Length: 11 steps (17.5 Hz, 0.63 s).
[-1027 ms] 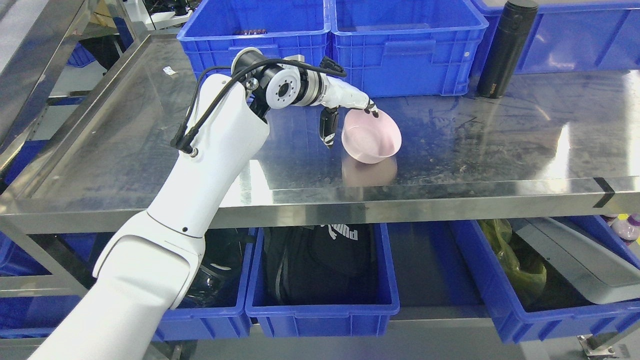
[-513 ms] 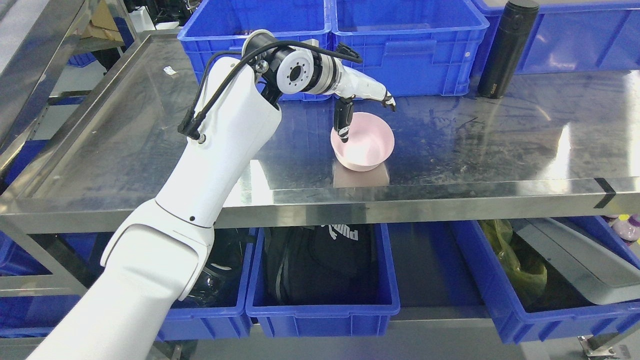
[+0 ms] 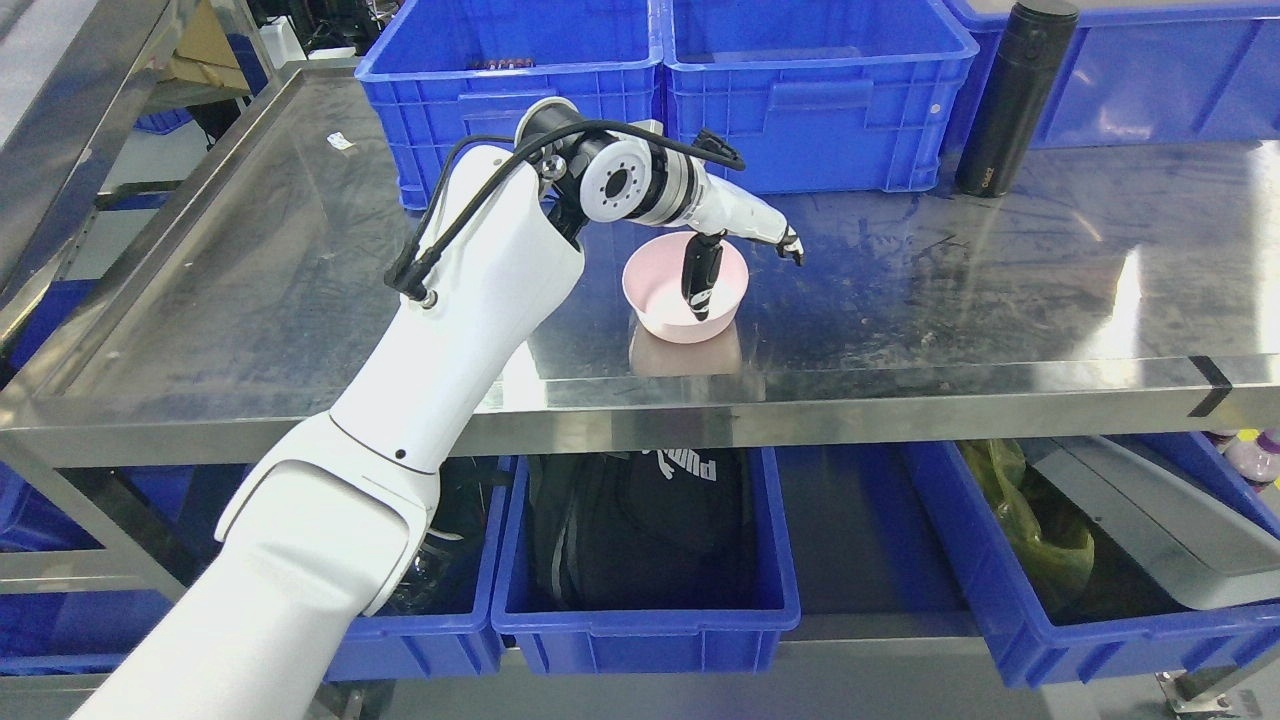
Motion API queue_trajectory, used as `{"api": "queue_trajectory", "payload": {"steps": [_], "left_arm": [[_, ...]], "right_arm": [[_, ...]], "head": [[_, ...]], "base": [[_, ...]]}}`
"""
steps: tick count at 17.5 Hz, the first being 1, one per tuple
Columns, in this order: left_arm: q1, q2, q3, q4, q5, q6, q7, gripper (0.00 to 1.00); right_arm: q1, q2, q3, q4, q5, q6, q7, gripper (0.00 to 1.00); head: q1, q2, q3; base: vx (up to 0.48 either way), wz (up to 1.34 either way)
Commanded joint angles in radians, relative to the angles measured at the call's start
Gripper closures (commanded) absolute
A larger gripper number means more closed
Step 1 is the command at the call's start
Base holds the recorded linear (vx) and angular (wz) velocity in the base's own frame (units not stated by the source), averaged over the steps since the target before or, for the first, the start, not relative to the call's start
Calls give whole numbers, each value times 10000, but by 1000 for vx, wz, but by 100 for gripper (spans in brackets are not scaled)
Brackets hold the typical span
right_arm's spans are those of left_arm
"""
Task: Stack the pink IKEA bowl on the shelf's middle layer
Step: 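Lower the left hand fingers into the pink bowl's rim, then close the left hand fingers to grip the pink bowl's rim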
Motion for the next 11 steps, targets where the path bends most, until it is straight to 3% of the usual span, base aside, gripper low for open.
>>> {"api": "queue_trajectory", "payload": {"steps": [1,4,11], "left_arm": [[-529,78,-358,-83,-85,-26,-161,9],[-607,316,-343,-619,-70,-26,-469,9],[-101,1789,-573,-1739,-8,-26,-960,9]], "right_arm": [[0,-175,46,-175,-9,-2,1,0],[0,-175,46,-175,-9,-2,1,0],[0,-175,46,-175,-9,-2,1,0]], "head": [[0,0,0],[0,0,0],[0,0,0]], "base": [[0,0],[0,0],[0,0]]}}
